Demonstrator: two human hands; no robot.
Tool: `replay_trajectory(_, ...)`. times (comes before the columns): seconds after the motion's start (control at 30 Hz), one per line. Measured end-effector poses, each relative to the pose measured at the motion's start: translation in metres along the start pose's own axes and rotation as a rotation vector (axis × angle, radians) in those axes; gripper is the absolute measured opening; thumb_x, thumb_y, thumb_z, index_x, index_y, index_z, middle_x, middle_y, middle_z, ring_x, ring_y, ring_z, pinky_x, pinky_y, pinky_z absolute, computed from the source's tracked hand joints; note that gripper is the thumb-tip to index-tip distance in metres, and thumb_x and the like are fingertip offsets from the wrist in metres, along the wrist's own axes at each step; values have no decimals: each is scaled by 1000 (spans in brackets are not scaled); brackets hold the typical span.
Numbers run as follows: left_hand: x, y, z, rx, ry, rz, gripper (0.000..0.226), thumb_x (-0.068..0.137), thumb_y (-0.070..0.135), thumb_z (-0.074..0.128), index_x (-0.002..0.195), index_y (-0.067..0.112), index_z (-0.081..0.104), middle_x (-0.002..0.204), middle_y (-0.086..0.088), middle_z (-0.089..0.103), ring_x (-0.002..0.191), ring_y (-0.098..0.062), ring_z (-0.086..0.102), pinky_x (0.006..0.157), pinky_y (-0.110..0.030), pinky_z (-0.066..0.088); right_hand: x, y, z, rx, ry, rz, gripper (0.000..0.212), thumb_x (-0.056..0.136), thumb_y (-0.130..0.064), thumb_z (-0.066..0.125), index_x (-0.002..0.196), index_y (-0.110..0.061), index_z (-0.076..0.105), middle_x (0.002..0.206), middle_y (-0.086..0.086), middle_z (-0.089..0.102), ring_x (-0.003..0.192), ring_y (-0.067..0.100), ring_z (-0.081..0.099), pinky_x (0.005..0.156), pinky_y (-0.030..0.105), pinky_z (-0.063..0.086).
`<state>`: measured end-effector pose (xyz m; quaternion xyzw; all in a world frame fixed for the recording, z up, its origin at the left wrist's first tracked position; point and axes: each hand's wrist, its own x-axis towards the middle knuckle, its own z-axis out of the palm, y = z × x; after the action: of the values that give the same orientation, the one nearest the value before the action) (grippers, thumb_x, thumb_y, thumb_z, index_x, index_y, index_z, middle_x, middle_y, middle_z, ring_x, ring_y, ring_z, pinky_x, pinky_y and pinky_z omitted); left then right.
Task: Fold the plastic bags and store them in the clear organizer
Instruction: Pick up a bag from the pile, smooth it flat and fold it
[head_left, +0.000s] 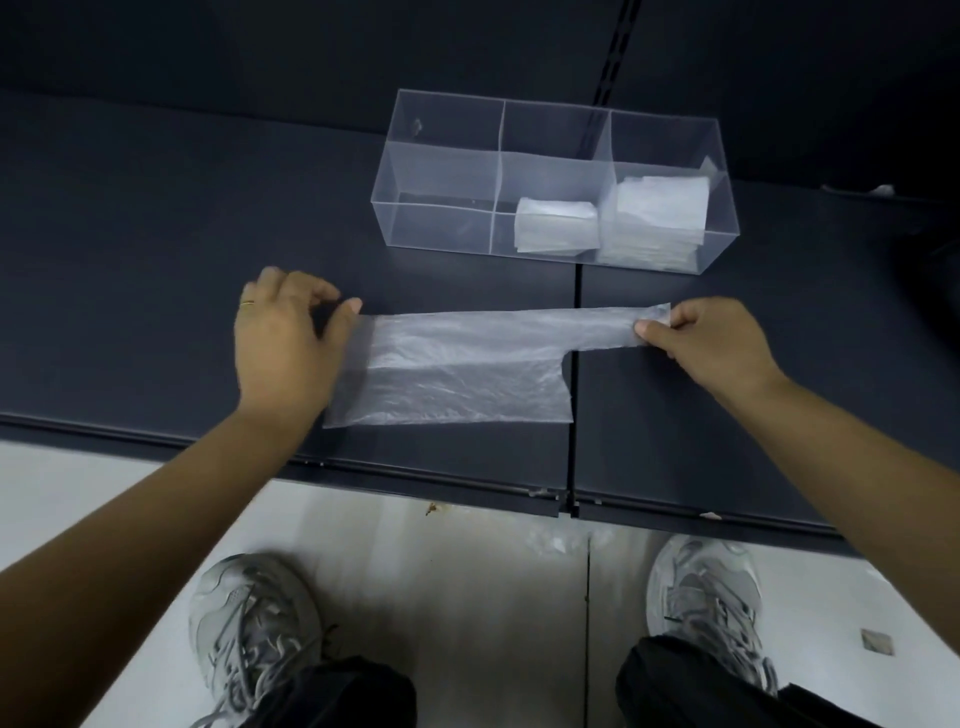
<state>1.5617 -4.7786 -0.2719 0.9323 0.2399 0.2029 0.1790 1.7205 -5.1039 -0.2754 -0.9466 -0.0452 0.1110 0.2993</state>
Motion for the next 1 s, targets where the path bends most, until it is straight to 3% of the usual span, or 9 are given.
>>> replay_trajectory(0.07,-16,16,2,-9,0,246,25,94,20,50,102,5,67,106,-17,62,99,-33,54,95,-34,34,1,-2,0,-35,-5,2,39,81,-40,70,66,-6,62,65,8,62,59,19,54,55,29,39)
replay_trajectory(0.13,-33,27,12,7,-224,372,44,99,29,35,126,2,58,131,-18,56,123,-32,49,109,-31,25,-1,-6,-1,-86,-11,21,38,83,-39,69,72,-4,63,73,11,65,64,21,55,57,30,40)
replay_trajectory(0.23,-49,27,25,186,-482,323,72,95,54,10,151,10,17,160,-7,15,148,-20,8,120,-35,2,-11,-20,-3,-114,93,11,21,84,-29,68,93,-10,61,95,6,64,84,22,58,67,30,42)
replay_trajectory(0.33,-57,27,33,308,-479,288,78,89,62,0,152,15,-2,161,-2,-3,147,-17,-8,119,-37,-7,-36,-56,14,-111,243,-339,29,83,-9,62,112,-10,59,114,11,55,105,28,53,87,33,42)
replay_trajectory(0.4,-63,35,34,312,-478,279,78,90,65,-4,151,15,-8,159,-2,-10,146,-17,-13,118,-38,-10,-57,-88,42,-113,60,-608,40,85,-7,58,125,-8,56,128,14,52,120,29,47,104,31,31)
replay_trajectory(0.5,-71,42,36,309,-486,269,73,86,56,-10,146,16,-17,159,-3,-12,144,-17,-19,119,-40,-9,-84,-111,88,-184,-288,-768,53,100,-24,43,148,-9,29,156,9,27,145,21,20,119,32,9)
replay_trajectory(0.67,-70,34,28,301,-486,287,87,86,66,2,153,10,3,160,-7,0,148,-22,-4,120,-42,-2,-64,-66,93,-562,-223,-728,70,96,-58,12,153,-18,4,162,-1,-1,148,12,-6,120,37,-7)
replay_trajectory(0.87,-61,-3,9,334,-468,226,92,86,73,4,153,10,12,160,-8,11,148,-22,6,120,-44,4,-38,-19,54,-654,-183,-614,73,93,-63,3,153,-21,0,161,-2,-4,148,13,-8,118,33,-10)
replay_trajectory(1.0,-59,-12,-1,316,-452,188,99,81,77,6,152,7,11,160,-10,9,148,-23,4,120,-43,0,-41,-7,32,-473,-134,-560,69,96,-52,27,153,-19,10,161,0,6,148,14,2,118,36,-3)
